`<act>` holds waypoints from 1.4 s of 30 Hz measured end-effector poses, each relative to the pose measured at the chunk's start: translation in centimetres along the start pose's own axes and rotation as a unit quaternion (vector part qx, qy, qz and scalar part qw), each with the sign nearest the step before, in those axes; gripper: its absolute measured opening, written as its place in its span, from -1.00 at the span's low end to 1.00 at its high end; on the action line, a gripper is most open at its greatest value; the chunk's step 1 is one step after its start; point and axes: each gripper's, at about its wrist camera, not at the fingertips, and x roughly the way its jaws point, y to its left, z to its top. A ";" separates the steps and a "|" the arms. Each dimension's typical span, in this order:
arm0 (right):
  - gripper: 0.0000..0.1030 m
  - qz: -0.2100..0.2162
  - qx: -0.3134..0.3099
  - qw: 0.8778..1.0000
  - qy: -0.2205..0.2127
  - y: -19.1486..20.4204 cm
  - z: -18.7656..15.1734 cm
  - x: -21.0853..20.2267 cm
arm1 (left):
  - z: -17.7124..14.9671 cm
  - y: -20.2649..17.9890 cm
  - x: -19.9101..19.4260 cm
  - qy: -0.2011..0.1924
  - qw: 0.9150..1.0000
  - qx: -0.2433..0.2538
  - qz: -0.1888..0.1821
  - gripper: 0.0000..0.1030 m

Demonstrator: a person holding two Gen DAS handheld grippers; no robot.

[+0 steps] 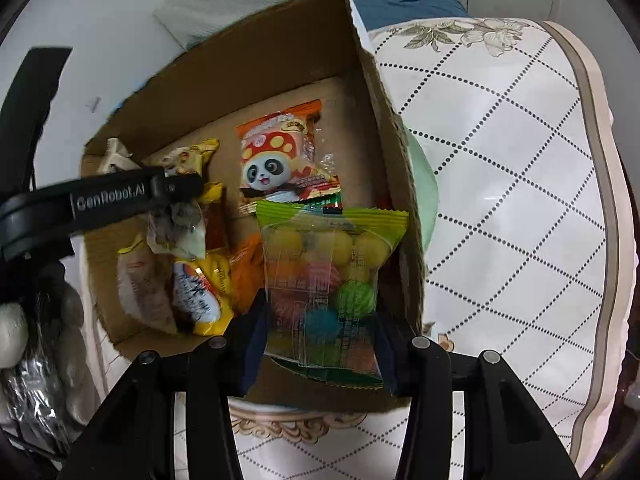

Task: Organize snacks
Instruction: 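Carry both packets into the box and open both grippers, then move both tools back toward the last snacks on the bed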

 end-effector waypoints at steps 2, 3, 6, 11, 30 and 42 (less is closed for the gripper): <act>-0.01 -0.014 -0.002 1.000 0.014 0.1 0.4 1.0 | 0.5 0.1 0.9 0.014 1.000 0.002 0.001 -0.21; 0.08 -0.022 -0.002 1.000 0.017 0.1 0.5 1.2 | 0.7 0.2 1.0 0.015 1.000 0.002 -0.004 -0.21; 0.47 -0.014 -0.006 1.000 0.018 0.4 0.6 1.3 | 1.0 0.3 0.4 0.002 1.000 0.010 -0.004 -0.10; 0.89 -0.031 -0.024 0.999 0.004 1.7 0.3 0.5 | 0.1 0.6 -0.8 -0.013 1.000 0.000 -0.012 0.50; 0.93 -0.097 -0.069 0.987 -0.109 2.7 -4.3 -7.2 | -10.0 2.1 -9.0 -0.120 0.993 -0.004 0.008 0.74; 0.93 -0.081 -0.084 0.980 -0.159 3.3 -8.5 -12.0 | -15.6 2.4 -14.4 -0.195 0.980 -0.013 0.044 0.74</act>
